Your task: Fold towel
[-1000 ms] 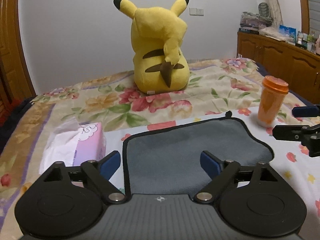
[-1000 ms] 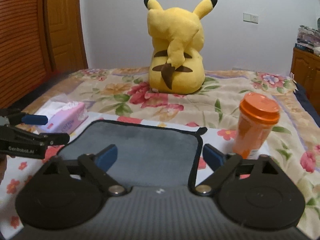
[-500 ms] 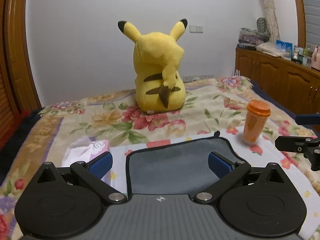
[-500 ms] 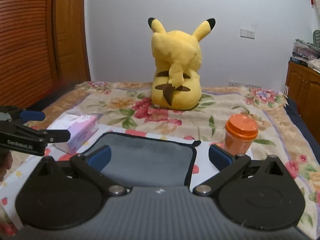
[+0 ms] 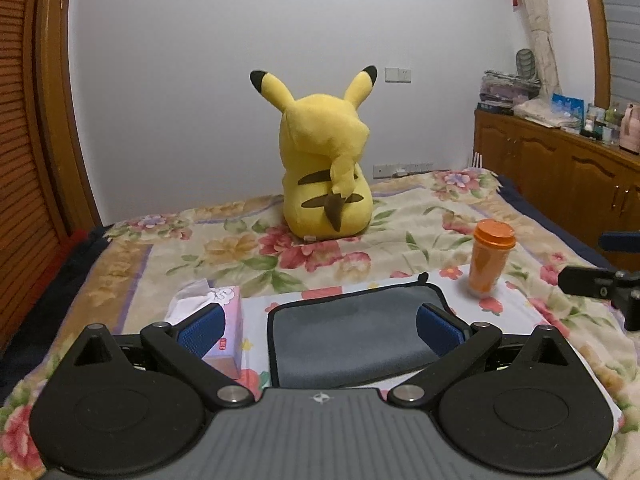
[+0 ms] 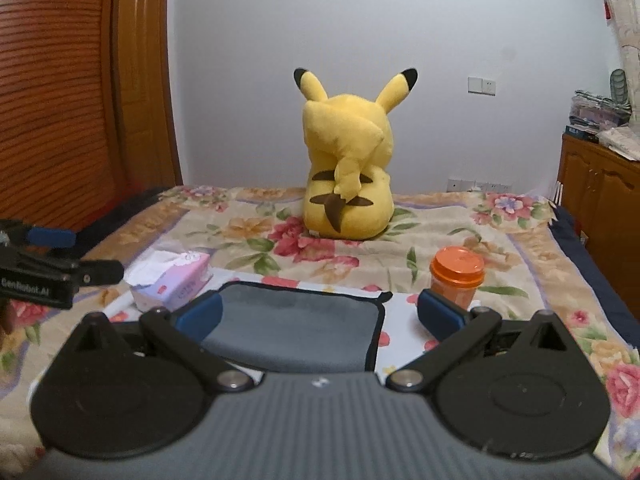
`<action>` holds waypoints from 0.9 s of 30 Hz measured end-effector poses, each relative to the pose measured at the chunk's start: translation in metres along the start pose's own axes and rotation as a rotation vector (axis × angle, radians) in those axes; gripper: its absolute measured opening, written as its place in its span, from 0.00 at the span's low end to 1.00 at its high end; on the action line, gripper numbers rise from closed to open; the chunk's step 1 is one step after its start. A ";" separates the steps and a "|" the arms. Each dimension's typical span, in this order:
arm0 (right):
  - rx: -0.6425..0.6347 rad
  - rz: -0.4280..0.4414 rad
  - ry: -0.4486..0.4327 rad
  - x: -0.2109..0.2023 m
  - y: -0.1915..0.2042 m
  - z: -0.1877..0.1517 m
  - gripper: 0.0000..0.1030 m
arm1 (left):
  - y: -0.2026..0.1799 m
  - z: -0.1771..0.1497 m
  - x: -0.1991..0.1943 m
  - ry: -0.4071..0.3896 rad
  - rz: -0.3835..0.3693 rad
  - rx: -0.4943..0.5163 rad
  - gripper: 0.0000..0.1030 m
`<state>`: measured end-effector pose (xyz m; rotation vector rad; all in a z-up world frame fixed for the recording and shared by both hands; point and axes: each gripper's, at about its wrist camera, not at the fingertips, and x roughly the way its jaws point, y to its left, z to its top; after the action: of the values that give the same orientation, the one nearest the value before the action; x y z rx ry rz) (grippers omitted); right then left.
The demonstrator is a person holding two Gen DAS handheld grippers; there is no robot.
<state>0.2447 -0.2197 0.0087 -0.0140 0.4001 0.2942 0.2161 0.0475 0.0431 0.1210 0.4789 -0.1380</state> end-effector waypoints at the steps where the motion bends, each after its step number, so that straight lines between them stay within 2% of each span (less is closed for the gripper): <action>1: 0.001 -0.001 -0.006 -0.005 0.001 0.001 1.00 | -0.001 0.000 -0.006 -0.004 0.001 0.003 1.00; 12: 0.011 0.004 -0.045 -0.049 0.013 0.006 1.00 | -0.012 -0.008 -0.059 -0.027 0.006 0.016 1.00; 27: 0.038 0.004 -0.064 -0.084 0.019 -0.017 1.00 | -0.026 -0.037 -0.099 -0.033 0.027 0.015 1.00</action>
<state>0.1587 -0.2262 0.0265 0.0333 0.3417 0.2903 0.1078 0.0374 0.0546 0.1395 0.4428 -0.1168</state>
